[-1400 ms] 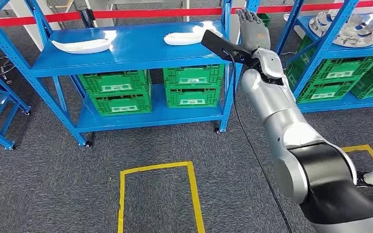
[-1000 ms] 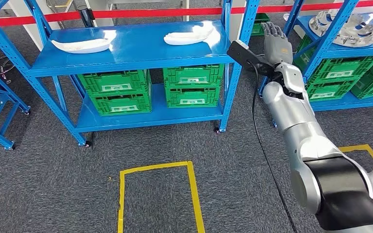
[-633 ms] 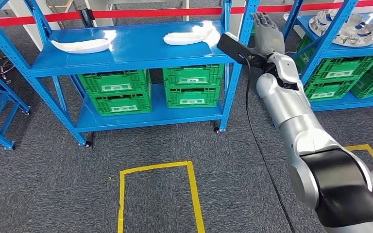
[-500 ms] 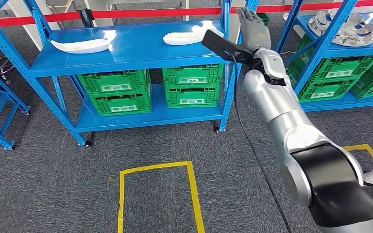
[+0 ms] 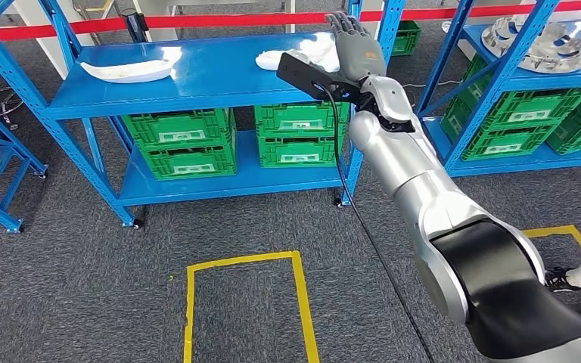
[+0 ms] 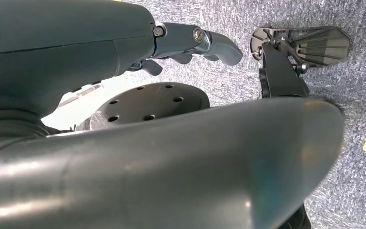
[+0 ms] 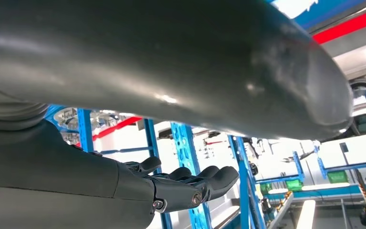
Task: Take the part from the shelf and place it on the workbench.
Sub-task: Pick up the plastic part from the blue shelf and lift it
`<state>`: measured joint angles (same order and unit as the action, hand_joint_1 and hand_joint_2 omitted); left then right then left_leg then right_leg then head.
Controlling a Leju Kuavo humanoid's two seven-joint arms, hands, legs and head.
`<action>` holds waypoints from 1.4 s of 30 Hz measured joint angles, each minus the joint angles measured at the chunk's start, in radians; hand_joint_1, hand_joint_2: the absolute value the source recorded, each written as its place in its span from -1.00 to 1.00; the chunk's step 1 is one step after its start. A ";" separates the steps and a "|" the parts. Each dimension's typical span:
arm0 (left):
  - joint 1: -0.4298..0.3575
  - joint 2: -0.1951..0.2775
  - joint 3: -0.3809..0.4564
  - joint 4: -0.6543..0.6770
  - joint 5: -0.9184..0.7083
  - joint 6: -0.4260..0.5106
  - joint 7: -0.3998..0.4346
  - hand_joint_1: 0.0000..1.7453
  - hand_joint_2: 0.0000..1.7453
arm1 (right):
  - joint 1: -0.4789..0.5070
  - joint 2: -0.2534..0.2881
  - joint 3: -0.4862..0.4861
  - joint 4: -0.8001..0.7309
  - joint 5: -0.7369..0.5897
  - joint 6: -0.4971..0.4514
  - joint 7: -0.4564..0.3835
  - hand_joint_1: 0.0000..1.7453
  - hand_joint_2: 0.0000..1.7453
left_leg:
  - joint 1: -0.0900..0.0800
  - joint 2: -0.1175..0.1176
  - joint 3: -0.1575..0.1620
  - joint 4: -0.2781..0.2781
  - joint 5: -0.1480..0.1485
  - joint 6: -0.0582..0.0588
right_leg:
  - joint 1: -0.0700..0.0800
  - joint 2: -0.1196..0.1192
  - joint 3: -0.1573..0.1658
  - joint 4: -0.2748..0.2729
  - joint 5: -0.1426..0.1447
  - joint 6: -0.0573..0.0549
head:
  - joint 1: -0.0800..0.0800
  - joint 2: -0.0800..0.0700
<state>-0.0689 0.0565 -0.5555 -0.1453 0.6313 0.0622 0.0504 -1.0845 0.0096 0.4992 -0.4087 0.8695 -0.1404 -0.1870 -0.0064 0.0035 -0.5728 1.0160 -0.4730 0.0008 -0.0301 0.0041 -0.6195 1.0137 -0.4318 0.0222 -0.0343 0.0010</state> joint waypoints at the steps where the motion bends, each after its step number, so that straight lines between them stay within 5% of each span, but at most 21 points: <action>1: -0.001 0.000 0.000 0.000 -0.003 0.000 0.003 -1.00 -1.00 | 0.002 -0.002 0.000 0.002 -0.001 -0.002 -0.001 -1.00 -1.00 | 0.000 0.000 0.000 0.000 0.000 0.000 | 0.000 0.000 0.000 0.000 0.000 0.000 | 0.000 0.000; 34: -0.015 -0.010 -0.018 0.000 -0.015 0.000 0.025 -1.00 -1.00 | 0.135 -0.042 0.020 0.003 -0.012 -0.055 -0.039 -1.00 -1.00 | -0.004 -0.001 -0.005 0.005 -0.002 0.003 | -0.002 0.000 -0.001 -0.001 0.003 0.004 | 0.000 0.000; 39: -0.016 -0.010 -0.019 0.000 -0.015 0.000 0.019 -1.00 -1.00 | 0.149 -0.030 0.029 -0.008 -0.011 -0.051 -0.031 -1.00 -1.00 | -0.003 0.000 -0.007 0.005 -0.002 0.017 | -0.004 0.000 -0.001 -0.004 0.003 0.015 | 0.000 0.000; 42: -0.017 -0.012 -0.019 0.000 -0.015 0.000 0.015 -1.00 -1.00 | 0.151 -0.026 0.034 -0.014 -0.011 -0.047 -0.029 -1.00 -1.00 | 0.004 0.005 -0.001 -0.008 0.007 0.033 | -0.003 -0.001 -0.039 0.078 -0.047 0.019 | 0.000 0.000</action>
<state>-0.0855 0.0442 -0.5745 -0.1453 0.6165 0.0622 0.0655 -0.9338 -0.0163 0.5336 -0.4228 0.8588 -0.1874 -0.2155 -0.0025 0.0080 -0.5742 1.0076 -0.4657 0.0334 -0.0330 0.0035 -0.6586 1.0913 -0.4789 0.0407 -0.0339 0.0008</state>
